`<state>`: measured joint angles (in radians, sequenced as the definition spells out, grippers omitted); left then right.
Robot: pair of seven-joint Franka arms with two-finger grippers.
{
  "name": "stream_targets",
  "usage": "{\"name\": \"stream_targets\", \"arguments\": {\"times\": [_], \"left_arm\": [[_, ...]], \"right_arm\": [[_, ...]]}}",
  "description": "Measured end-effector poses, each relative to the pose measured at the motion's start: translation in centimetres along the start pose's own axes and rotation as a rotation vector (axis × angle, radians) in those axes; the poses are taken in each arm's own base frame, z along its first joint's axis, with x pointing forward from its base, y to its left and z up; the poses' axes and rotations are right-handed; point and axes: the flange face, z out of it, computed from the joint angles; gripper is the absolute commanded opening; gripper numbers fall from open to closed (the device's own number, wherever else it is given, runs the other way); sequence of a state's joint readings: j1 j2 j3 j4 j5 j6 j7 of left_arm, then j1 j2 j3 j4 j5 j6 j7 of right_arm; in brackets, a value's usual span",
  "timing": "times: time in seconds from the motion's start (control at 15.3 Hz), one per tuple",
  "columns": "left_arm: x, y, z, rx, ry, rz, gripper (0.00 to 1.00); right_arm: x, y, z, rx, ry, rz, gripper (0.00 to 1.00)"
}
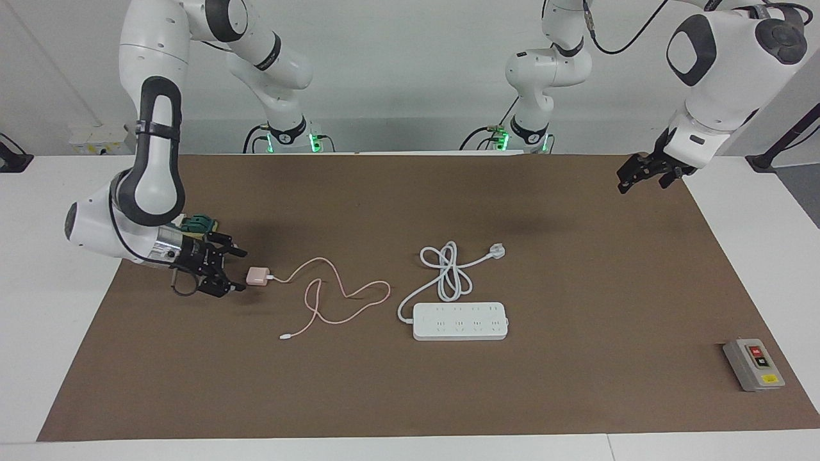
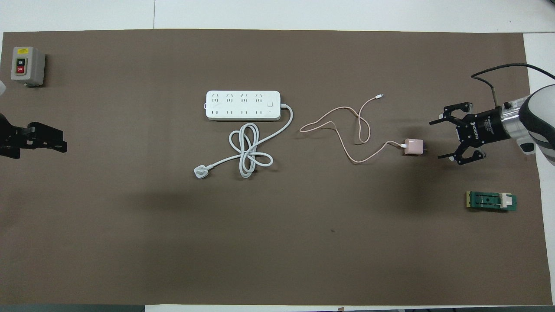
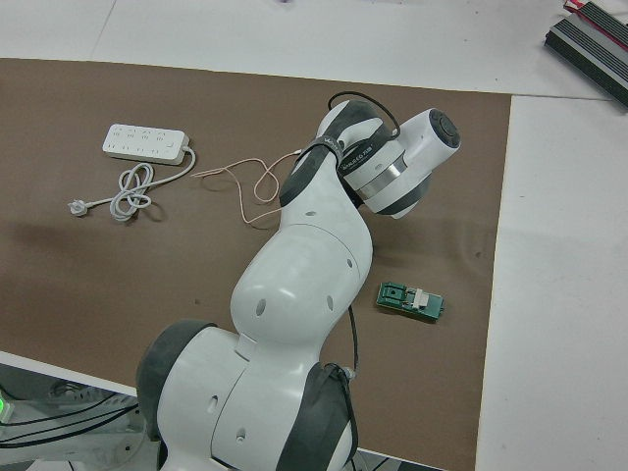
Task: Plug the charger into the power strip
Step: 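Lower the right gripper and grasp the pink charger brick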
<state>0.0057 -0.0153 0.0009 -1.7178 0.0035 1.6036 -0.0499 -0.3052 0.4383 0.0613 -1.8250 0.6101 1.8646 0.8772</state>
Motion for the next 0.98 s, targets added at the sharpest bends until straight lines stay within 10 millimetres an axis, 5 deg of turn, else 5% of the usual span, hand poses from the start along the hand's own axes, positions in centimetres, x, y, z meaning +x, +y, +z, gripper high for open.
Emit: {"name": "stream_targets", "arguments": {"times": [0.65,0.72,0.91,0.98], "left_arm": [[0.0,0.0,0.0,0.000,0.000,0.000,1.00],[0.0,0.0,0.0,0.000,0.000,0.000,1.00],[0.0,0.0,0.0,0.000,0.000,0.000,1.00],[0.0,0.0,0.0,0.000,0.000,0.000,1.00]], "right_arm": [[1.2,0.3,2.5,-0.026,-0.007,0.025,0.99],[1.3,0.3,2.6,-0.024,-0.004,0.024,0.89],[1.6,0.5,3.2,-0.016,0.007,0.017,0.14],[1.6,0.4,3.2,-0.009,0.009,0.005,0.00]]}}
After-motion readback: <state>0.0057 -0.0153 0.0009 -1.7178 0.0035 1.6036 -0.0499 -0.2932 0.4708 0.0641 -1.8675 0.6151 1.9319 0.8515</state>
